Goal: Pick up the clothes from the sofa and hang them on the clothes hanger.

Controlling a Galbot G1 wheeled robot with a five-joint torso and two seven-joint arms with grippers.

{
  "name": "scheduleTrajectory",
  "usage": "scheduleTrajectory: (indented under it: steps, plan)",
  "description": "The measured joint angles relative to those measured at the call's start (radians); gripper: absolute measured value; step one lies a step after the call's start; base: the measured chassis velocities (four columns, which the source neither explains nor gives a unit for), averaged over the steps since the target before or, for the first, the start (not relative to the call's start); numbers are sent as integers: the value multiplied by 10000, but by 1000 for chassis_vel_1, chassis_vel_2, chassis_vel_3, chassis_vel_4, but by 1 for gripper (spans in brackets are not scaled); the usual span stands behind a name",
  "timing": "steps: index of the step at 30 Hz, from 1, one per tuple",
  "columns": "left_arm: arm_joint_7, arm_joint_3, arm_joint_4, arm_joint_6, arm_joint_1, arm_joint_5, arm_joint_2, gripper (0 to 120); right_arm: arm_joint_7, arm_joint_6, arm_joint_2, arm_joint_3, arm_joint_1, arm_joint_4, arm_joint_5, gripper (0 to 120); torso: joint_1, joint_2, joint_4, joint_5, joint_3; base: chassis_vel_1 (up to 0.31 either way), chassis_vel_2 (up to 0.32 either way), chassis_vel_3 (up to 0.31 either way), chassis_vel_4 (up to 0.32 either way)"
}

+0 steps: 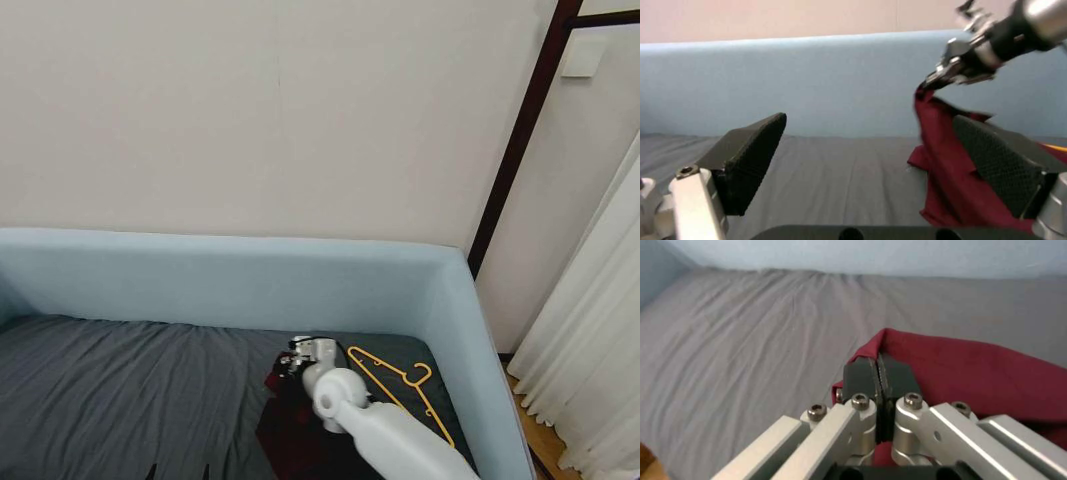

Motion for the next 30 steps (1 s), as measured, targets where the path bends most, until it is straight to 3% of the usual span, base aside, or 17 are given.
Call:
scheduleTrajectory:
  steps: [5, 11, 14, 17, 24, 27, 28, 30]
  plan:
    - [-16, 101, 53, -18, 8, 165, -98, 98, -47, 62, 438, -542, 121, -727, -478, 0, 1, 0, -2, 3, 0, 0, 0, 0, 0]
    - [-108, 361, 0, 174, -18, 198, -104, 98, -234, -221, -268, -990, -199, 267, -930, 22, -1, 0, -5, 8, 0, 0, 0, 0, 0]
    - [-121, 413, -3, 252, -52, 256, -75, 98, -395, -638, -543, -1083, -178, 574, -1119, 29, -1, 0, -6, 10, -1, 0, 0, 0, 0]
    - [-136, 505, -15, 353, -112, 318, 5, 98, -622, -1456, -1061, -1620, 131, 982, -1473, 43, -1, 0, -6, 7, -1, 0, 0, 0, 0]
    - [-188, 784, -82, 669, -206, -195, 180, 98, -331, -1016, -1398, -1045, 103, 1559, -1550, 67, -1, 0, 4, 11, -1, 0, 0, 0, 0]
    - [-652, 1357, -298, 1509, -514, -887, 309, 96, -176, -773, -2457, -586, -171, 2619, -1524, 81, -2, 0, -3, 10, -1, 0, 0, 0, 0]
    - [-652, 1357, -298, 1509, -514, -887, 309, 96, -176, -773, -2457, -586, -171, 2619, -1524, 81, -2, 0, -3, 10, -1, 0, 0, 0, 0]
    - [-1136, 1783, -657, 2395, -842, -1851, 415, 96, -126, -692, -3257, -121, -408, 3234, -1521, 90, -2, 1, -10, 8, -1, 0, 0, 0, 0]
